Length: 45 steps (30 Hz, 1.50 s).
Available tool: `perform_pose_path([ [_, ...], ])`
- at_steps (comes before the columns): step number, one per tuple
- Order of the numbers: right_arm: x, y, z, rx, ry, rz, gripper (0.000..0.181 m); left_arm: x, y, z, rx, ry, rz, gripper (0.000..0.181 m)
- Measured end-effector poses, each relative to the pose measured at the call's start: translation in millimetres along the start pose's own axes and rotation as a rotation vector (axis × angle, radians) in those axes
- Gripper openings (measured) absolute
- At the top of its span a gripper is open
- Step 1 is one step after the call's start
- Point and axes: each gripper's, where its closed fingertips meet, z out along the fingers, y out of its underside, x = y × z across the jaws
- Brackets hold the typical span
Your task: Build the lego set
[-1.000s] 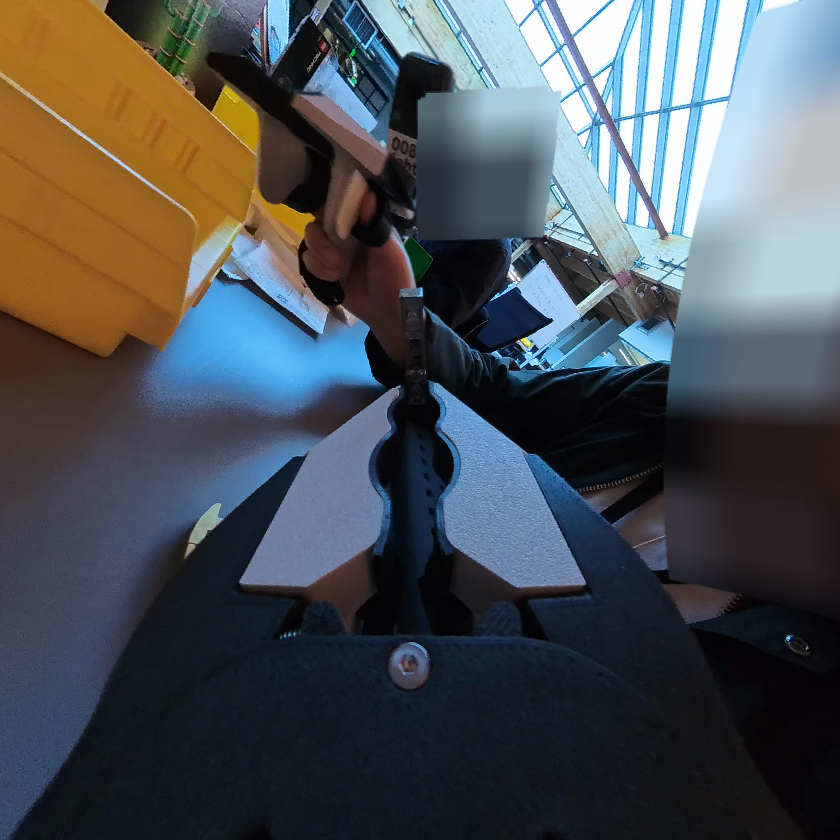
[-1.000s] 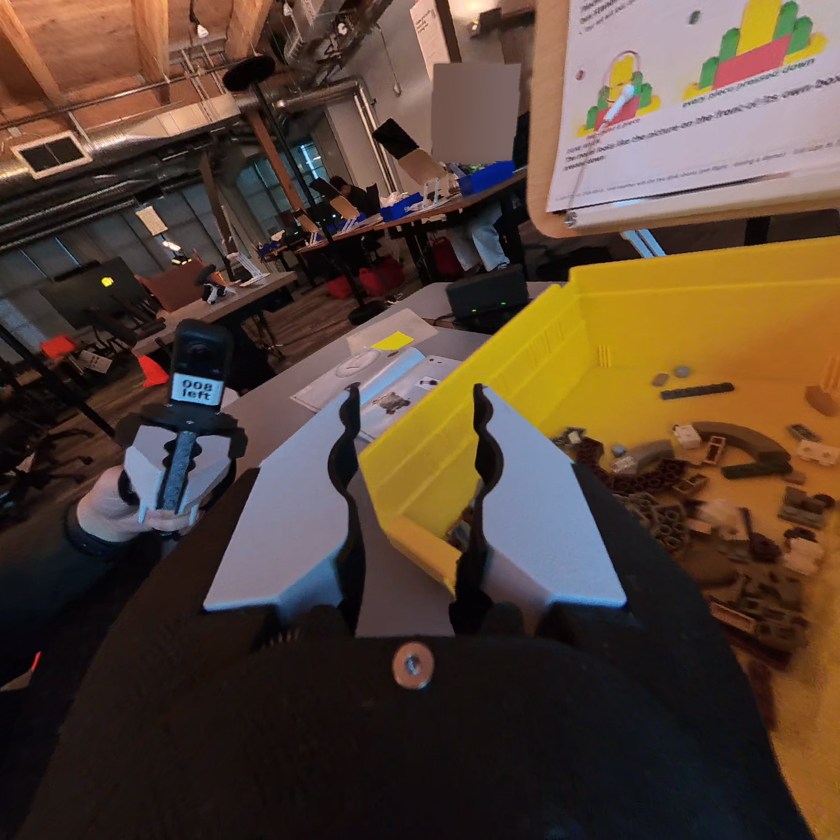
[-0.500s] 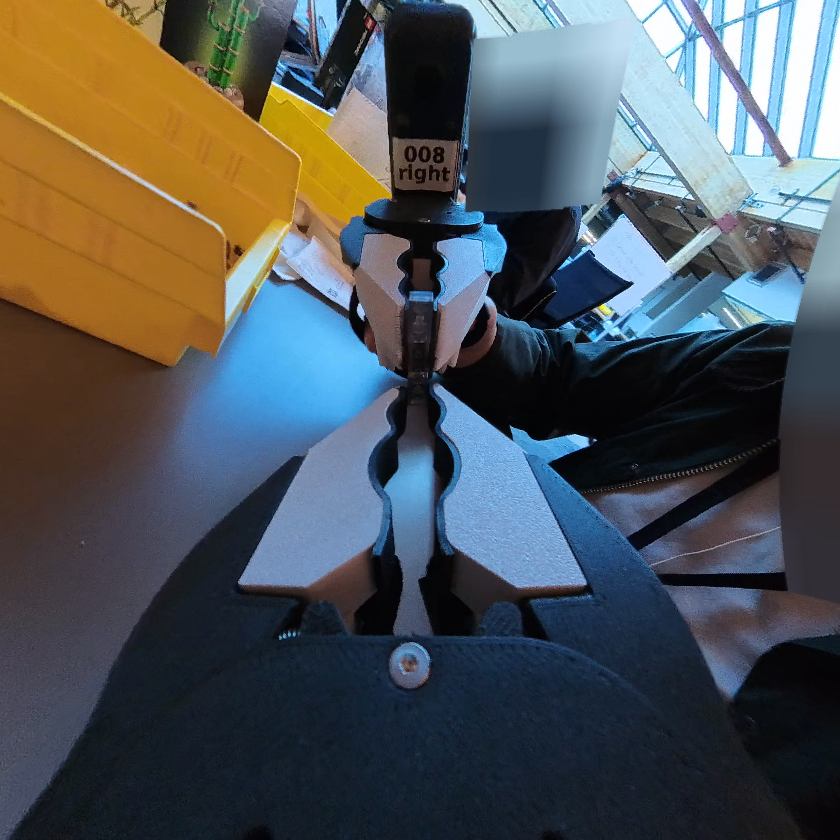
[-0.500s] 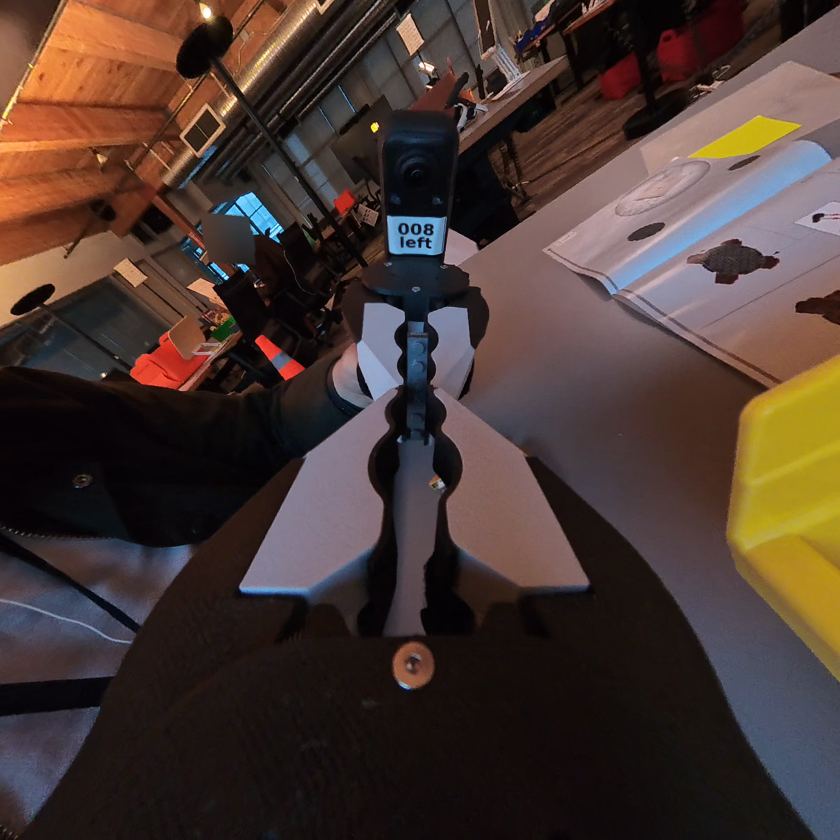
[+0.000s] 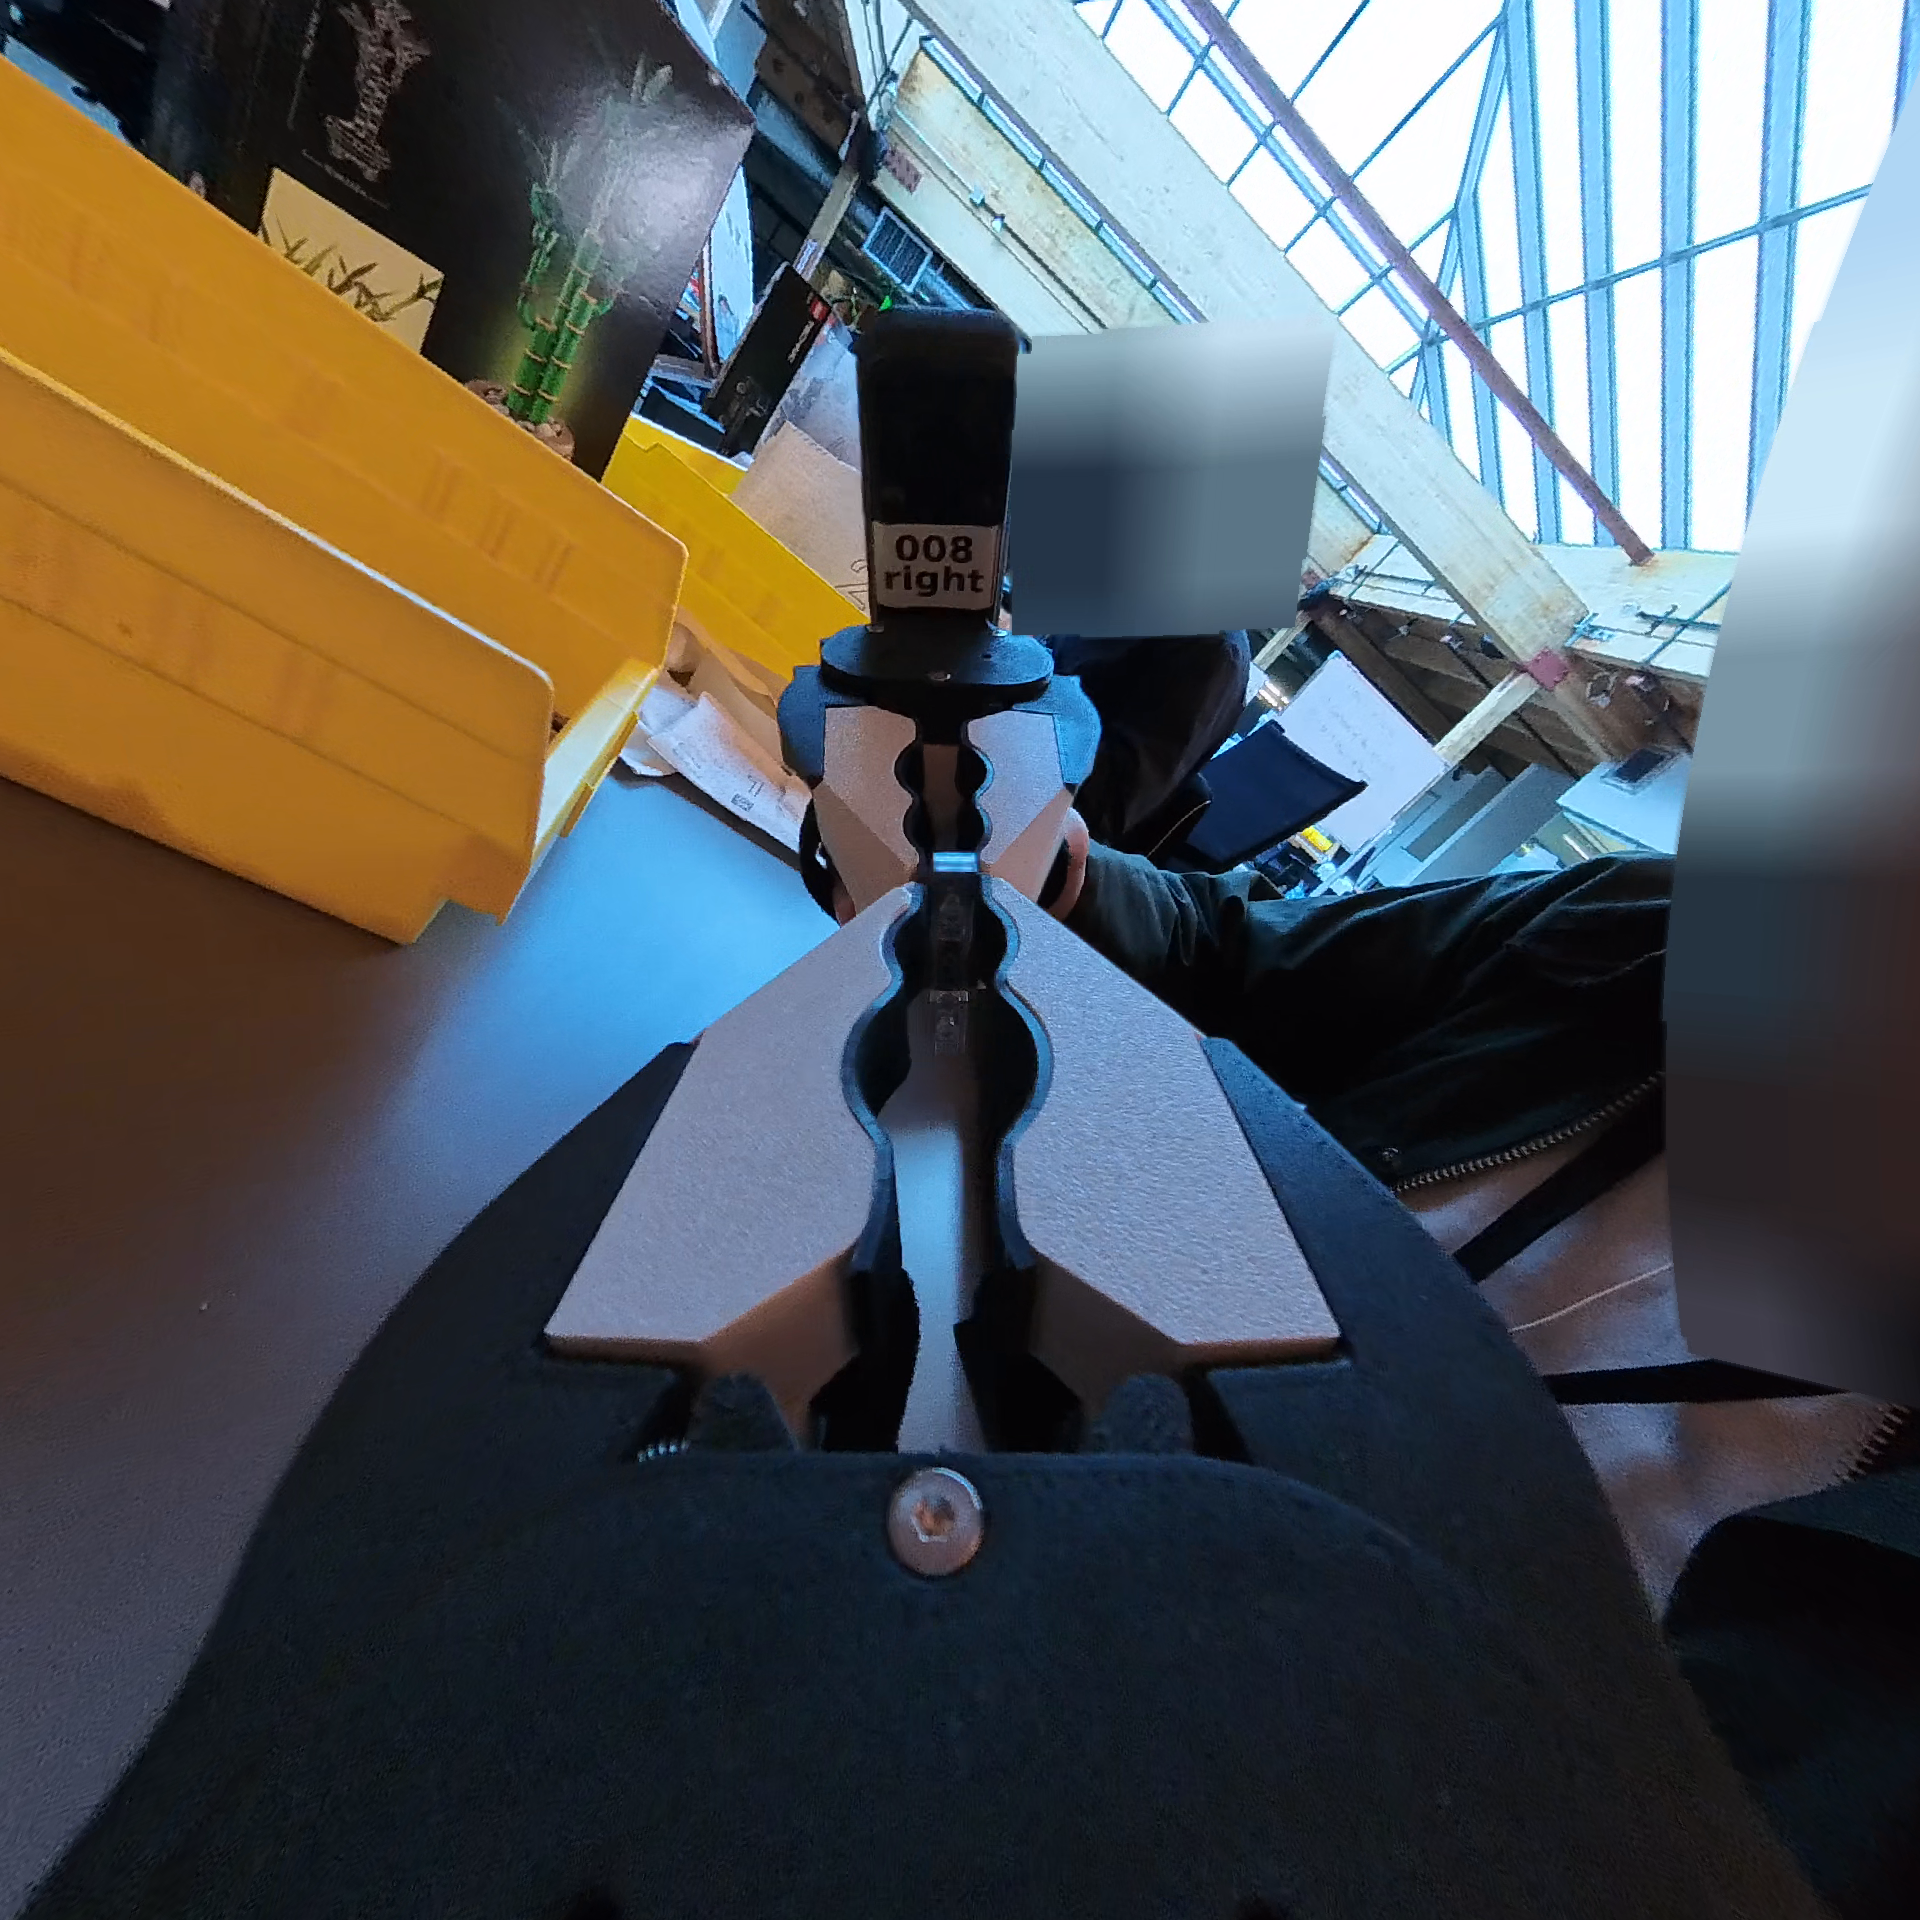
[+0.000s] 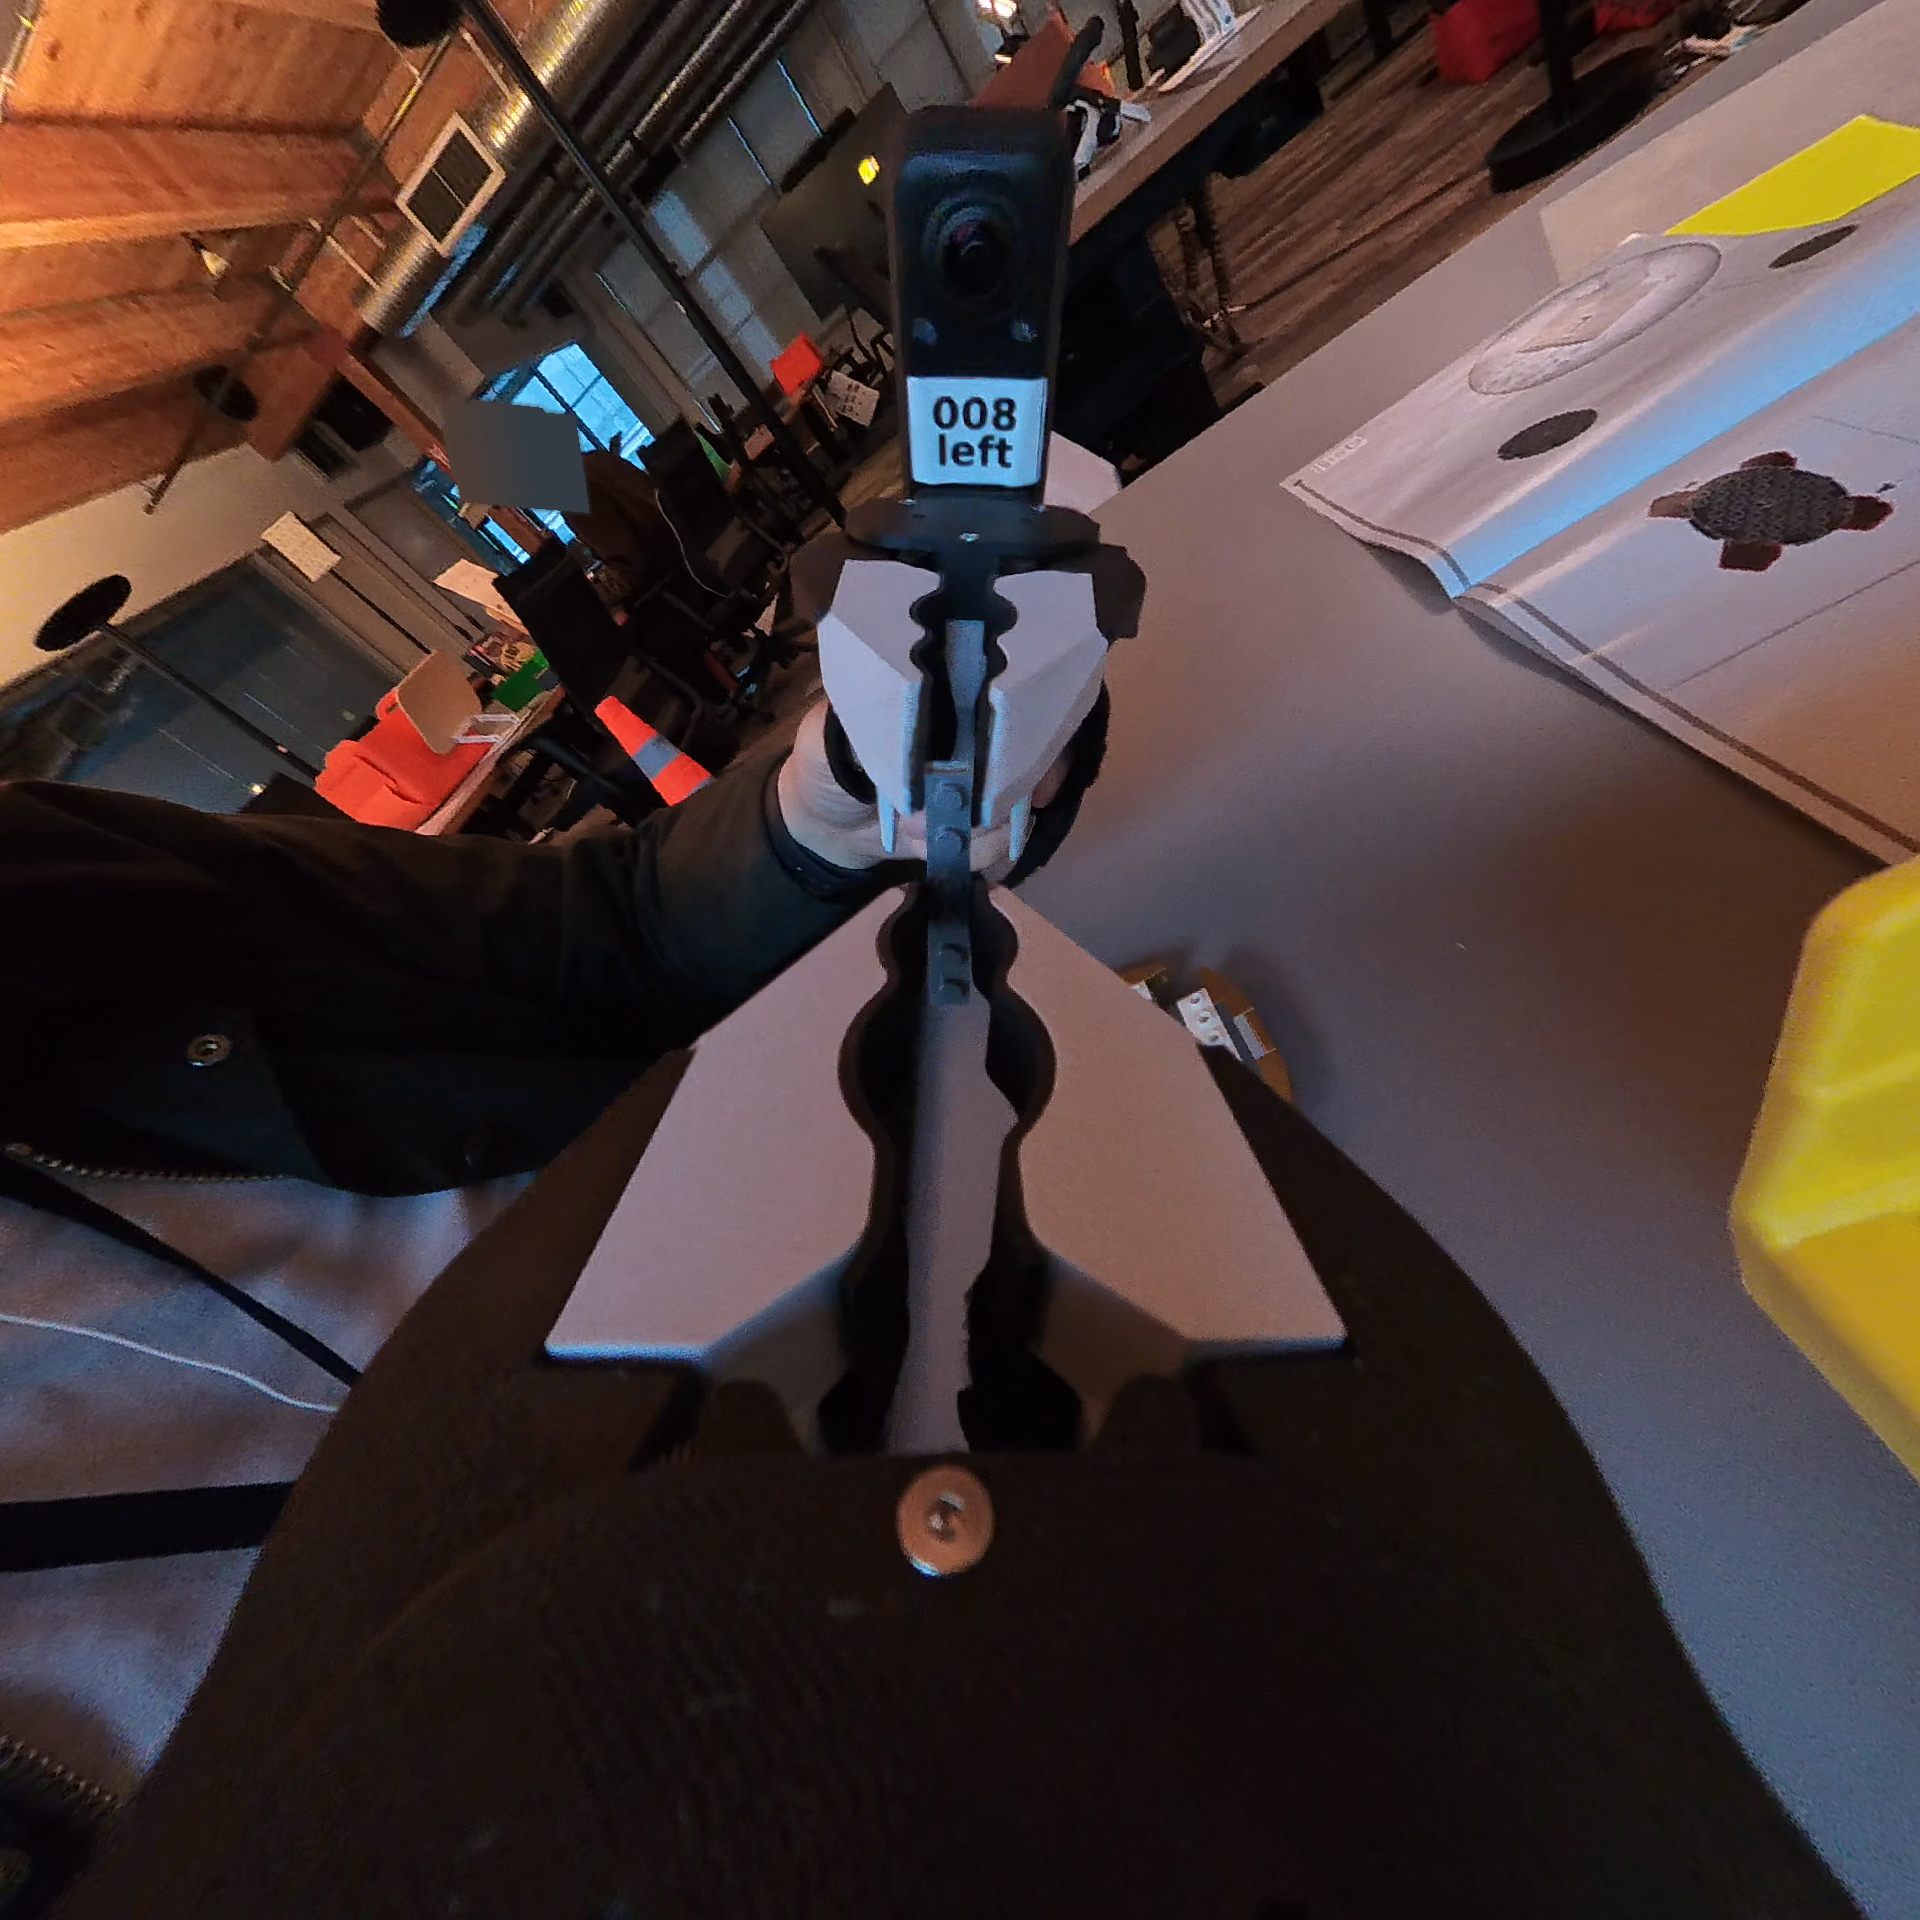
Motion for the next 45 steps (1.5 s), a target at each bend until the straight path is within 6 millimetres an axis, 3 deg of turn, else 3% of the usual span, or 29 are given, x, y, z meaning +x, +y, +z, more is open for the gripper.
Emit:
perform_pose_path([
  [9,2,5,1,-0.036,0.032,-0.034,0.005,-1,5,1,-0.037,-0.017,0.030,0.005],
  [25,-59,-10,-2,0.054,-0.496,0.224,0.005,51,-5,-2,0.028,0.335,-0.060,0.005],
  [27,-61,-13,-5,0.069,-0.529,0.243,0.005,42,-3,0,0.010,0.293,-0.086,0.005],
  [29,-52,-13,-7,0.072,-0.474,0.220,0.005,-1,8,1,-0.040,0.053,-0.105,0.005],
  [32,-15,-10,-10,0.065,-0.246,0.173,0.005,-80,47,-23,-0.266,-0.405,-0.097,0.006],
  [34,16,-3,-16,0.030,-0.056,0.127,0.005,-105,66,-37,-0.395,-0.547,-0.093,0.006],
  [37,37,1,-24,0.005,0.056,0.114,0.005,-114,73,-40,-0.453,-0.601,-0.079,0.016],
  [39,39,1,-26,0.018,0.054,0.134,0.005,-112,66,-38,-0.413,-0.595,-0.077,0.042],
  [41,40,-2,-26,0.040,0.046,0.149,0.005,-109,54,-39,-0.355,-0.589,-0.065,0.054],
  [43,38,-9,-27,0.090,0.024,0.155,0.005,-98,35,-37,-0.249,-0.543,-0.033,0.056],
  [45,33,-18,-29,0.152,-0.013,0.165,0.005,-66,17,-21,-0.140,-0.359,-0.006,0.043],
])
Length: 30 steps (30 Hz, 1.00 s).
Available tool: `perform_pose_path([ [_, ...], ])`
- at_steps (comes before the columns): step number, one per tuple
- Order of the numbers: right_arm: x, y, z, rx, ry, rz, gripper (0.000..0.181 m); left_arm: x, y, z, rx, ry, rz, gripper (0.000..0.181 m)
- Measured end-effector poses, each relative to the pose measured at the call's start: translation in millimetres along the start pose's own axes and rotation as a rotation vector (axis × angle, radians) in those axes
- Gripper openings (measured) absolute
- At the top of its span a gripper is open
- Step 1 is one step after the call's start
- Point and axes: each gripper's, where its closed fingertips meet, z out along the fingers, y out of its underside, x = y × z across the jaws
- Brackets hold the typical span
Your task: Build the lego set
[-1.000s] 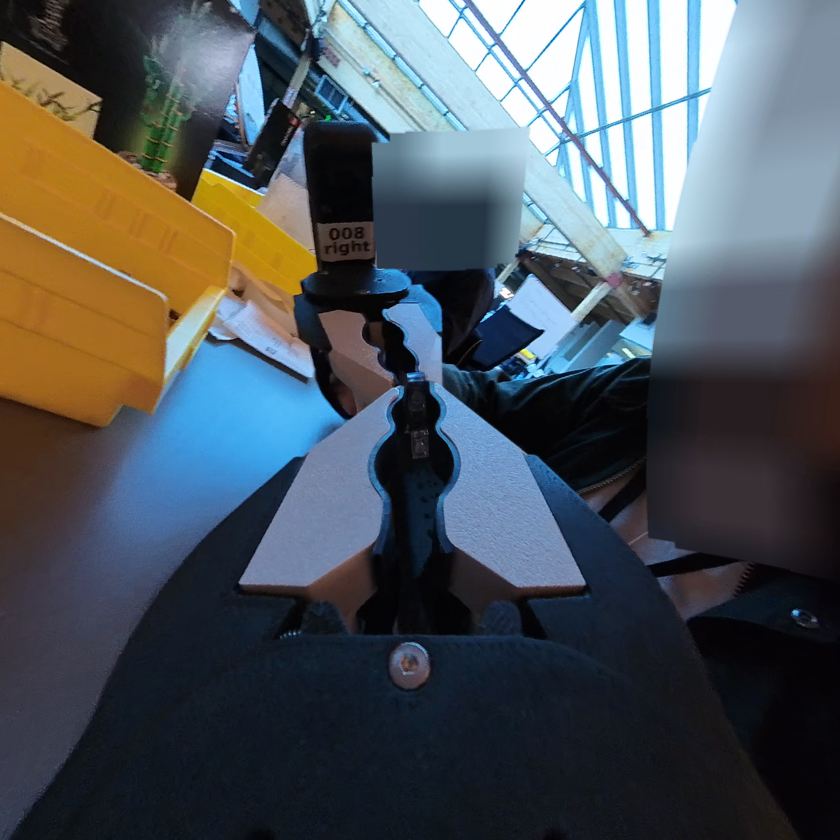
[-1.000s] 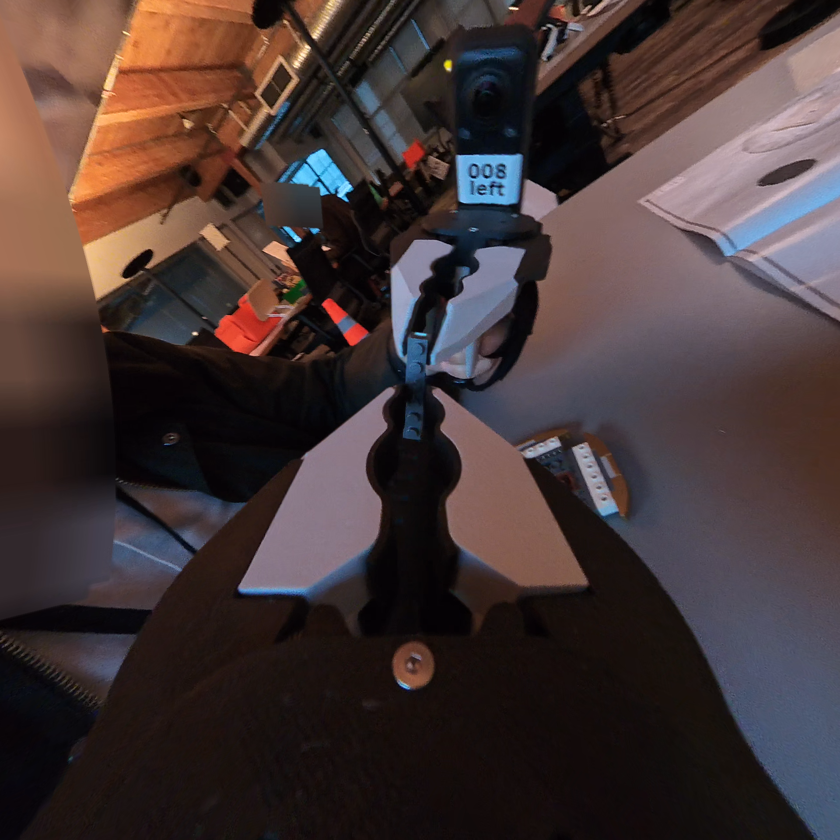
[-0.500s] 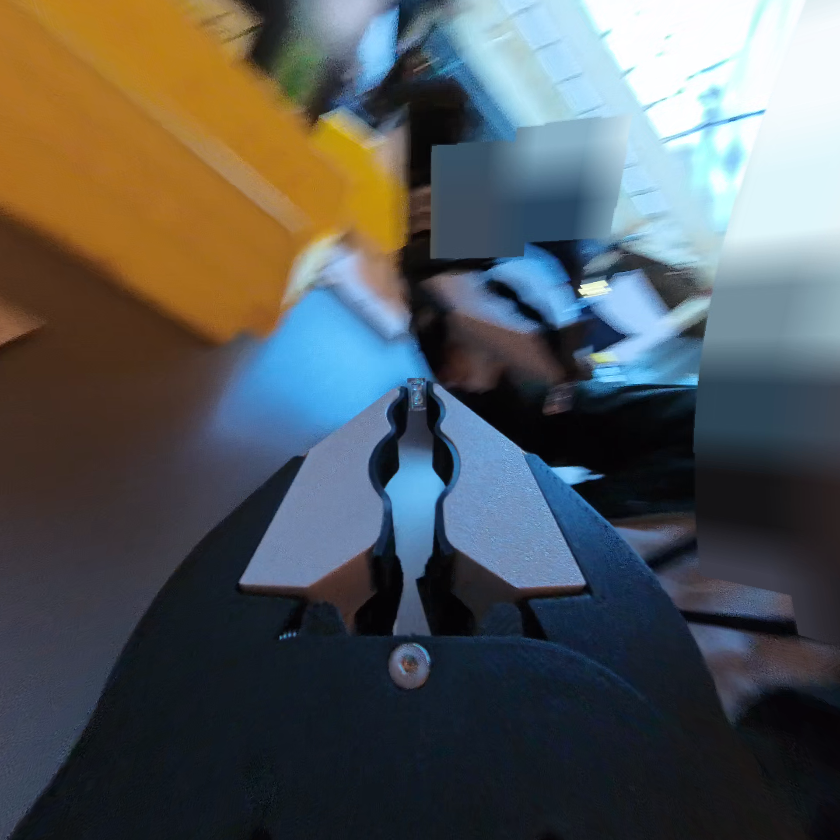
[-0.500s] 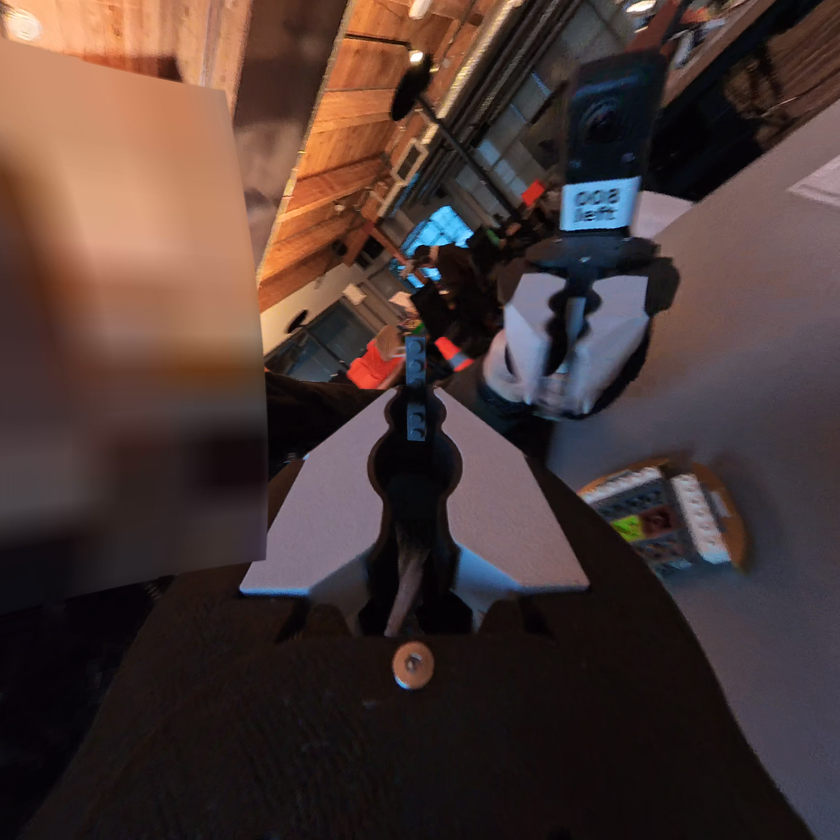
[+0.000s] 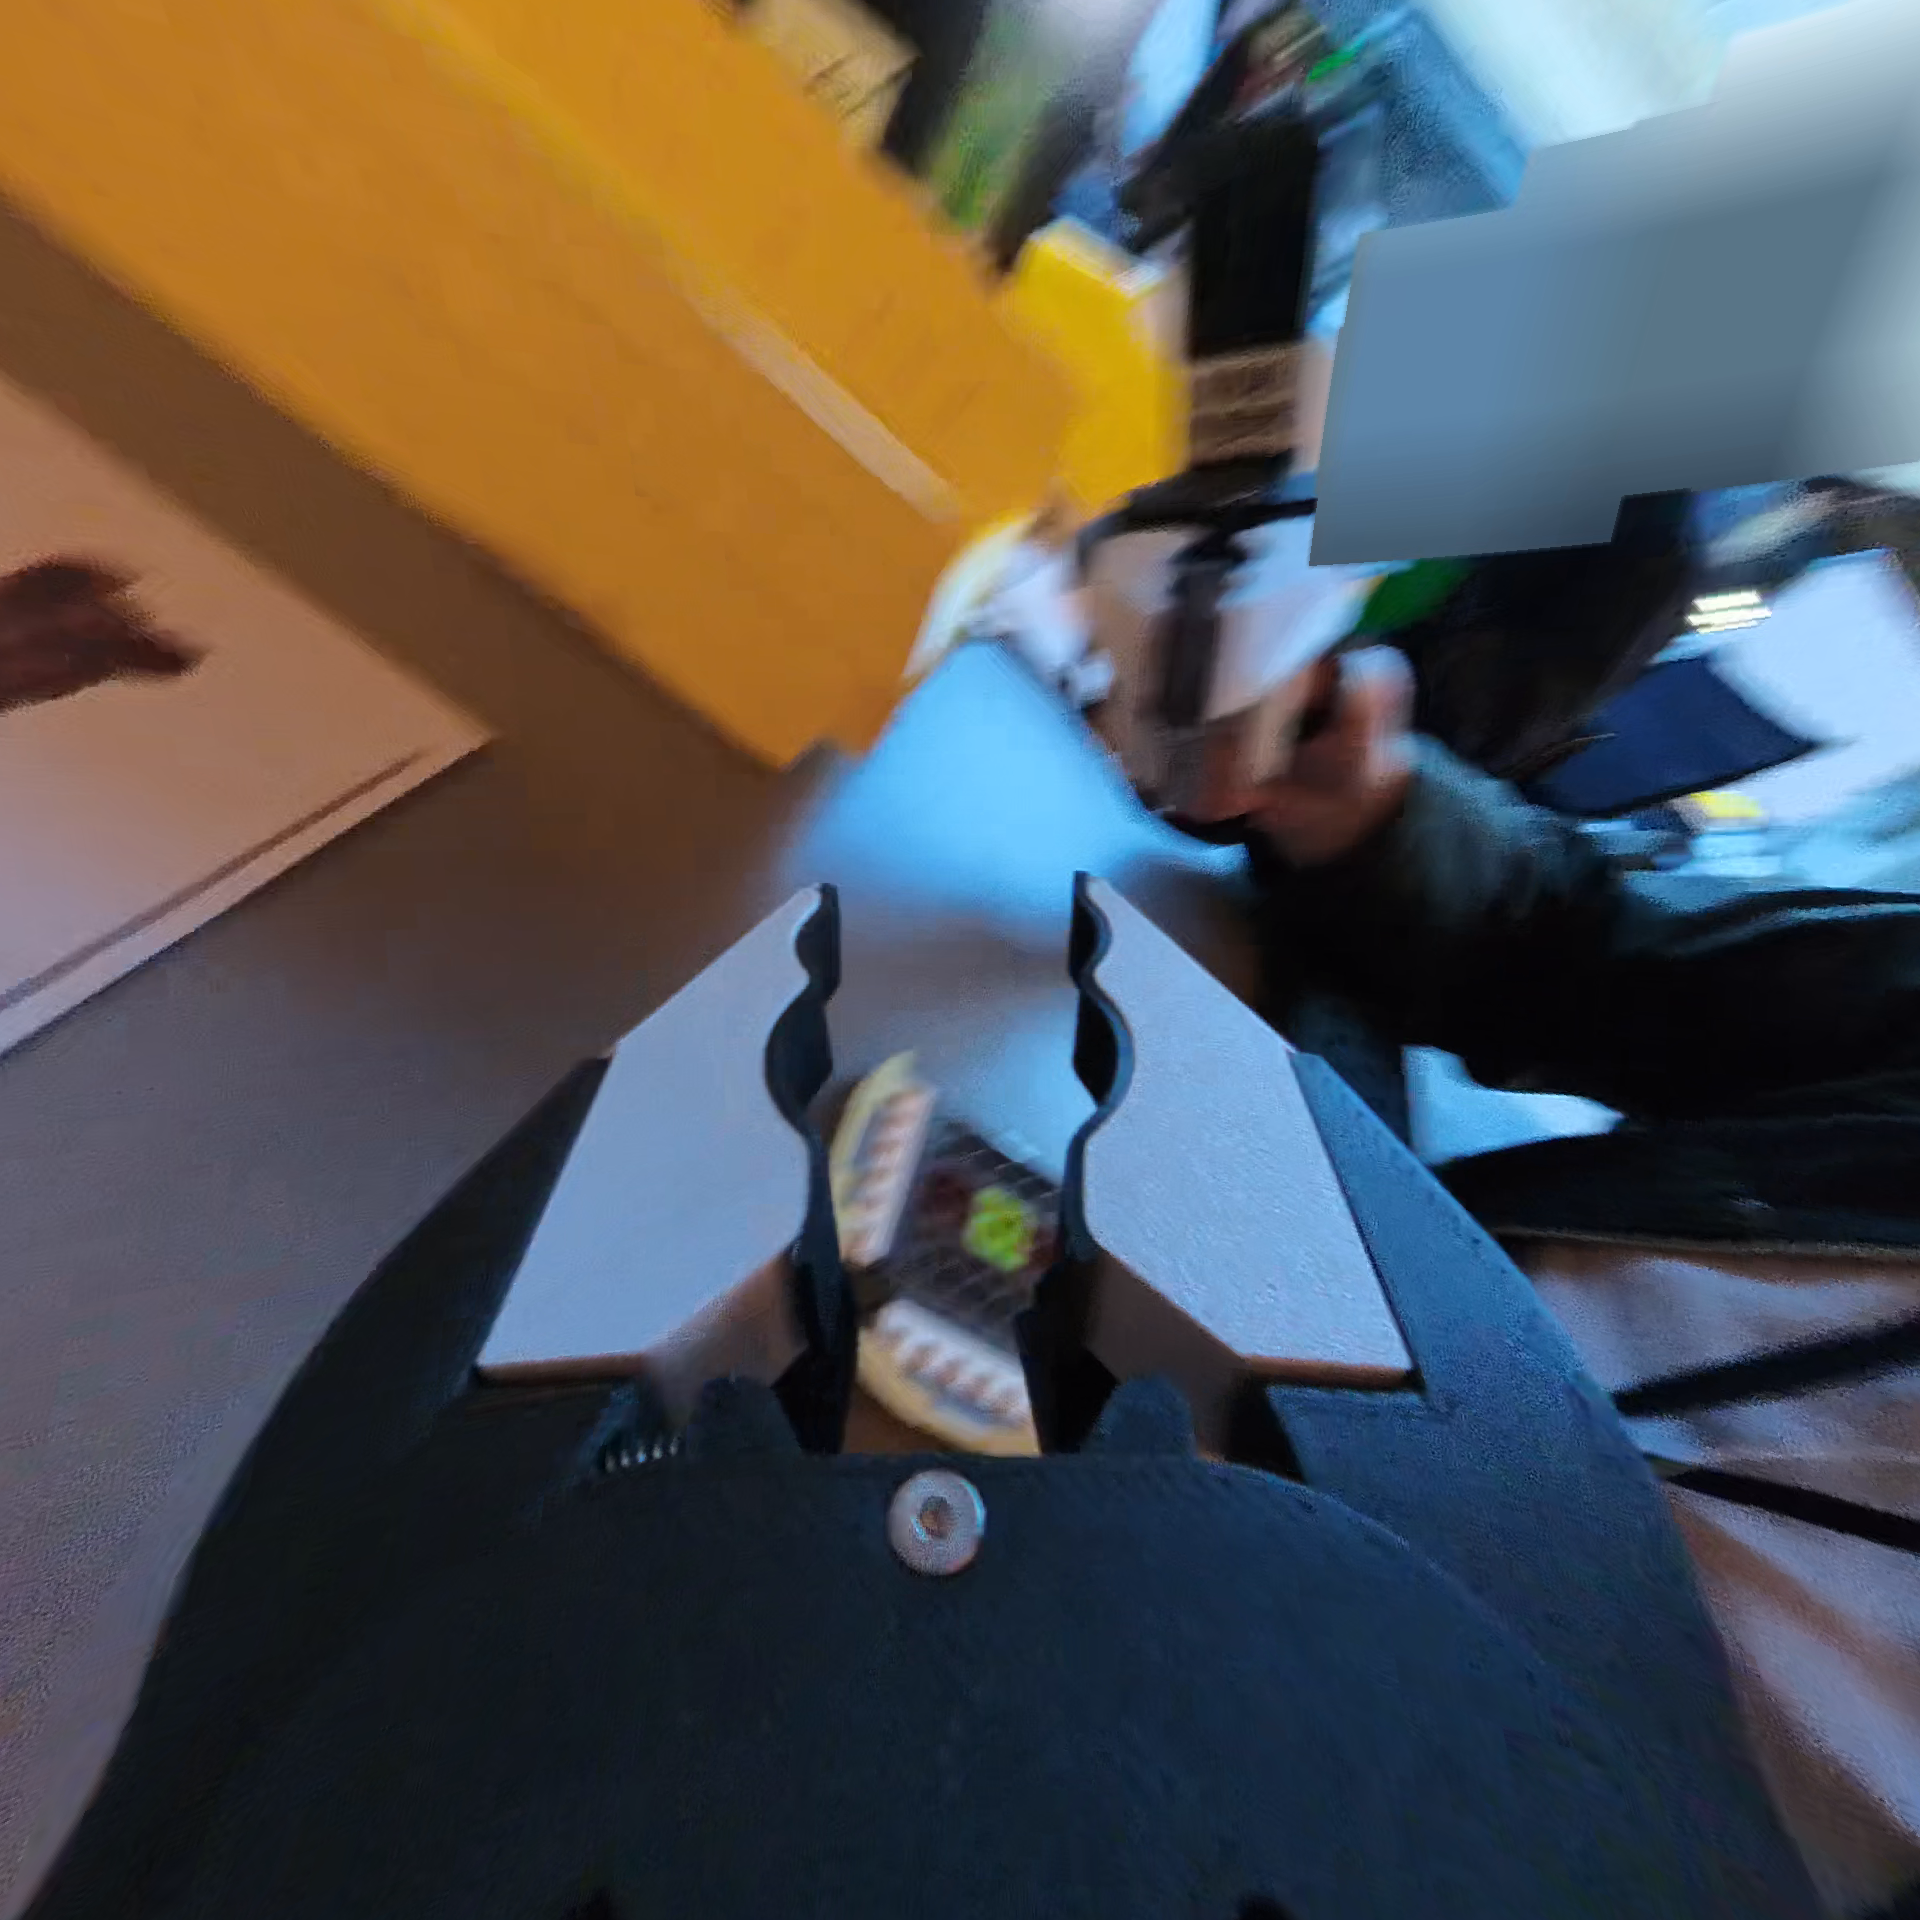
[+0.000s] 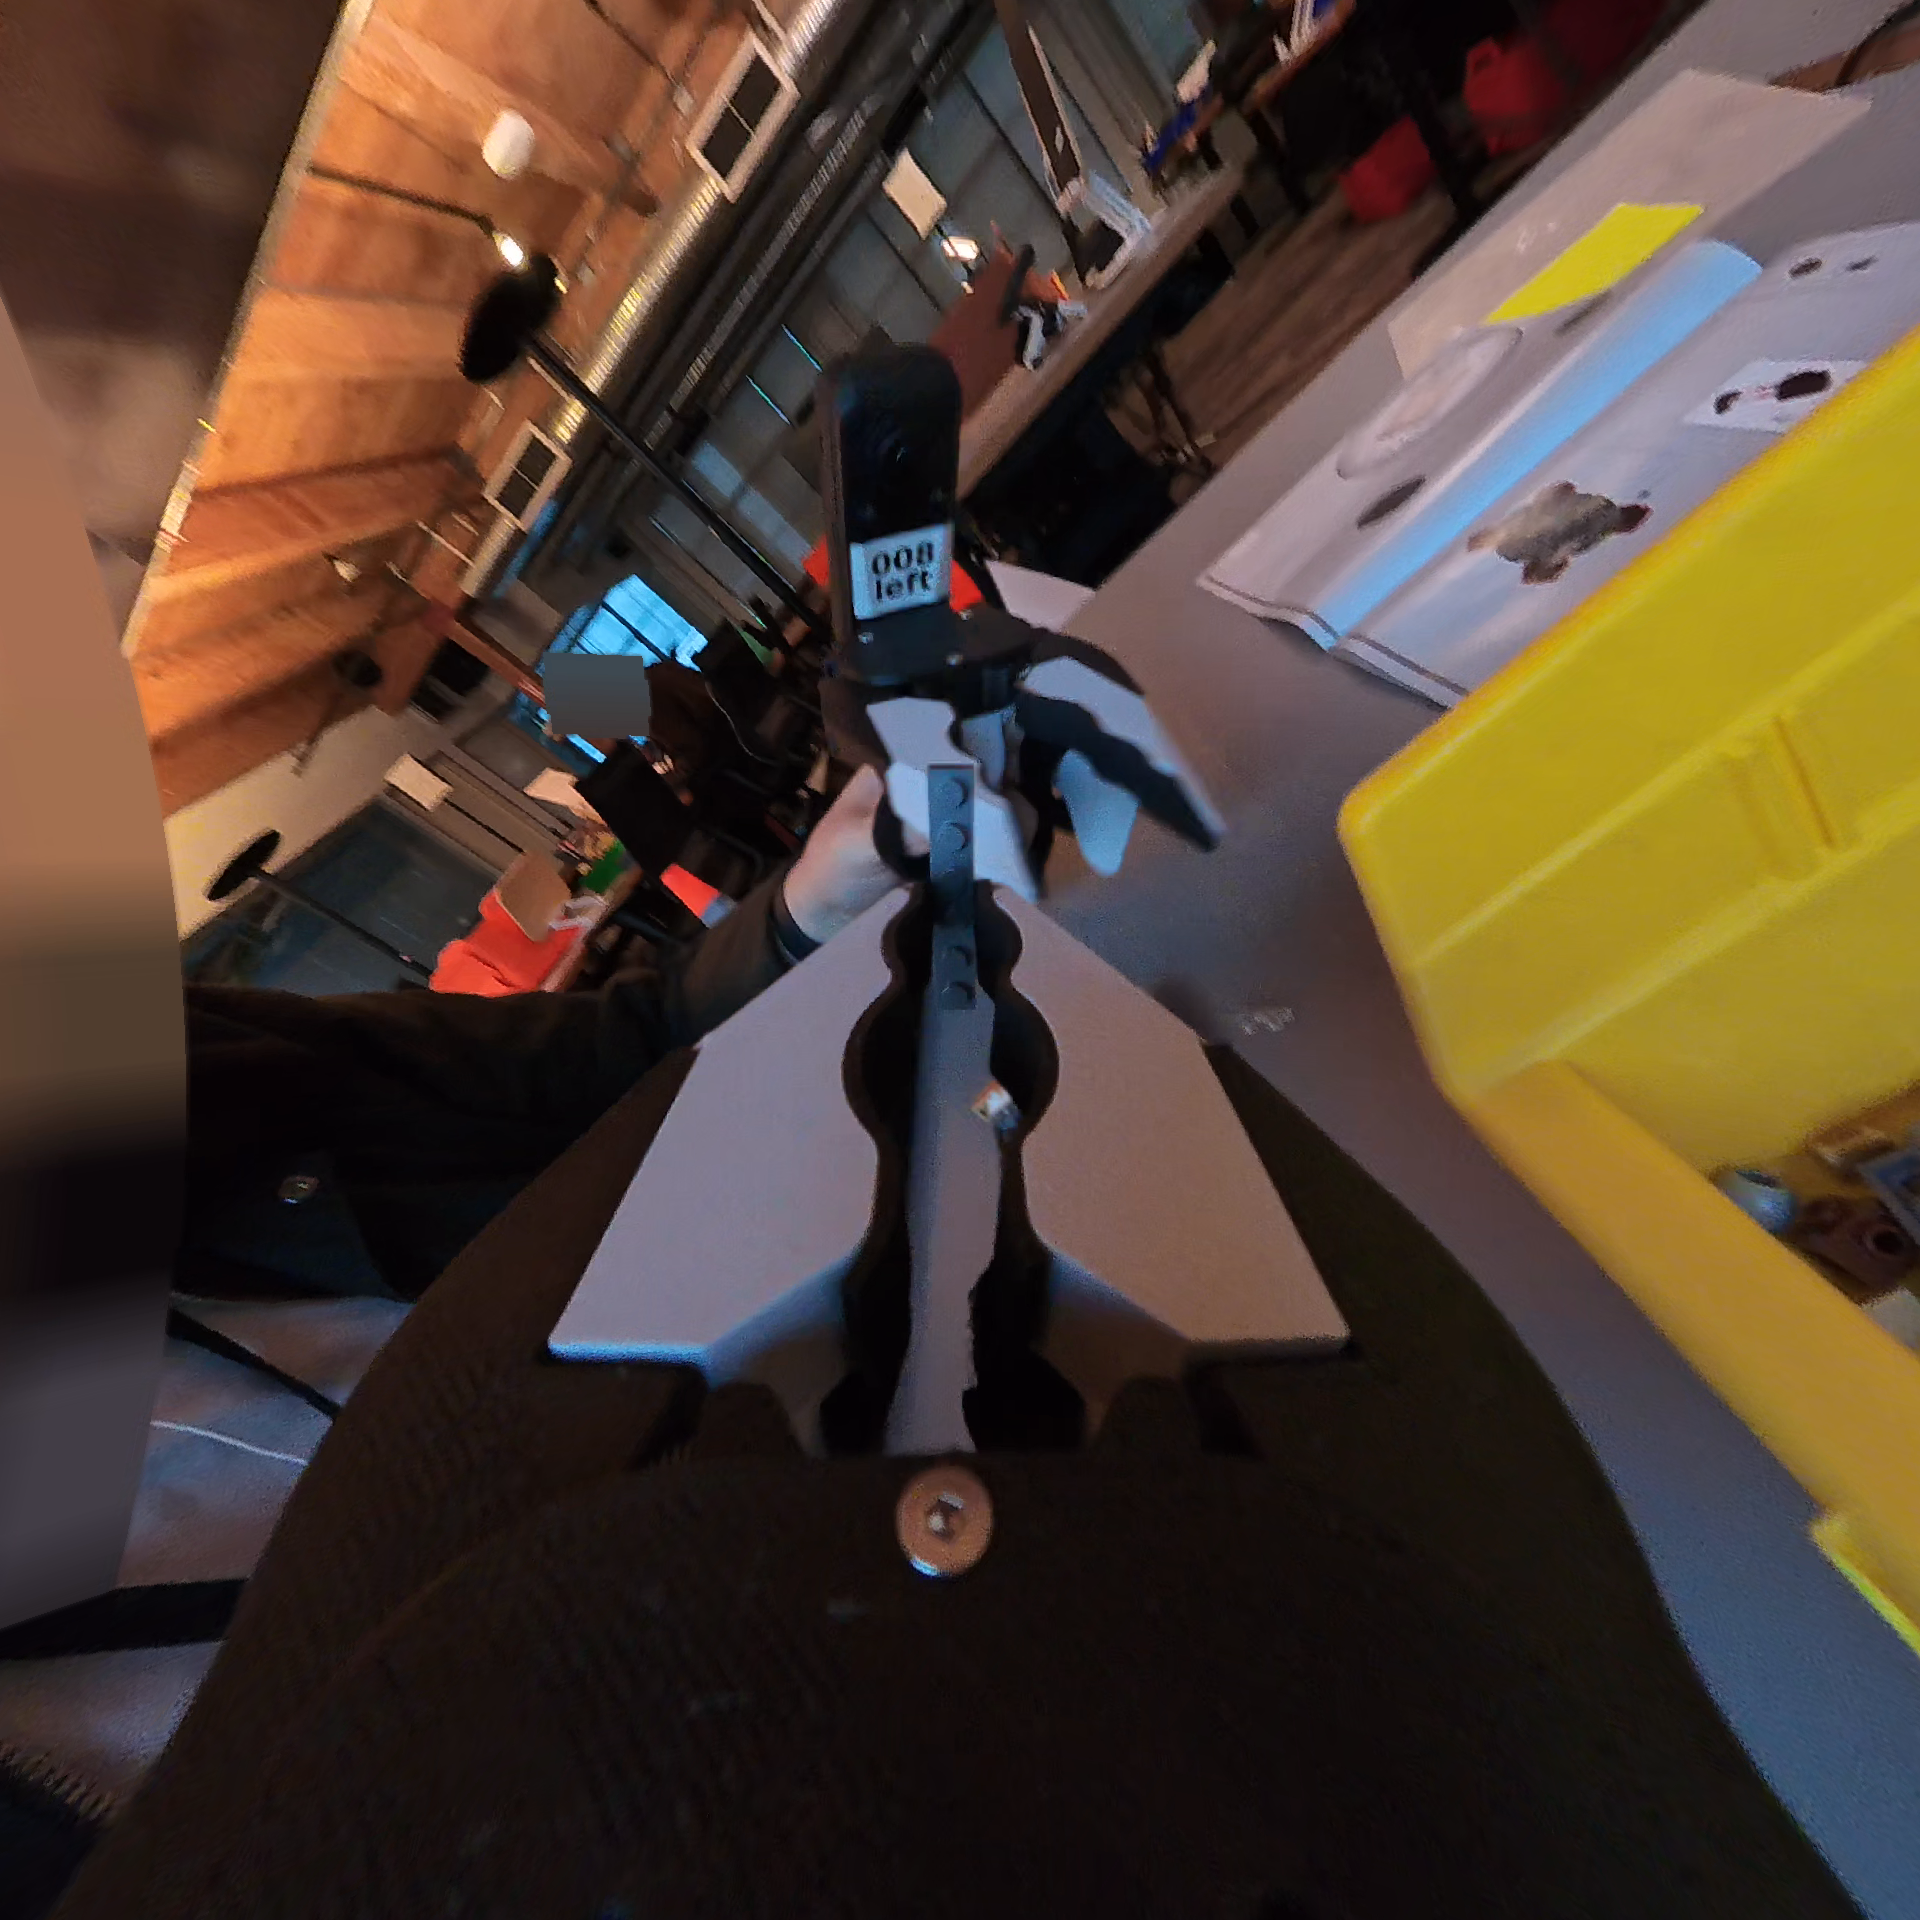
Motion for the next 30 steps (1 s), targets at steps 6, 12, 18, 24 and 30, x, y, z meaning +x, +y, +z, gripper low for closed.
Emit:
perform_pose_path([
  [6,-10,-1,10,0.028,-0.061,0.038,0.005,56,-5,14,0.037,0.300,-0.040,0.028],
  [12,-19,7,20,-0.006,-0.103,0.032,0.005,61,-4,16,0.042,0.265,0.042,0.006],
  [18,-35,7,19,-0.027,-0.200,0.029,0.005,77,-5,10,0.048,0.443,-0.091,0.007],
  [24,-30,10,17,-0.048,-0.138,-0.031,0.005,70,-2,14,0.034,0.364,-0.025,0.007],
  [30,-27,9,16,-0.040,-0.128,-0.022,0.005,67,-4,12,0.046,0.343,-0.018,0.006],
])
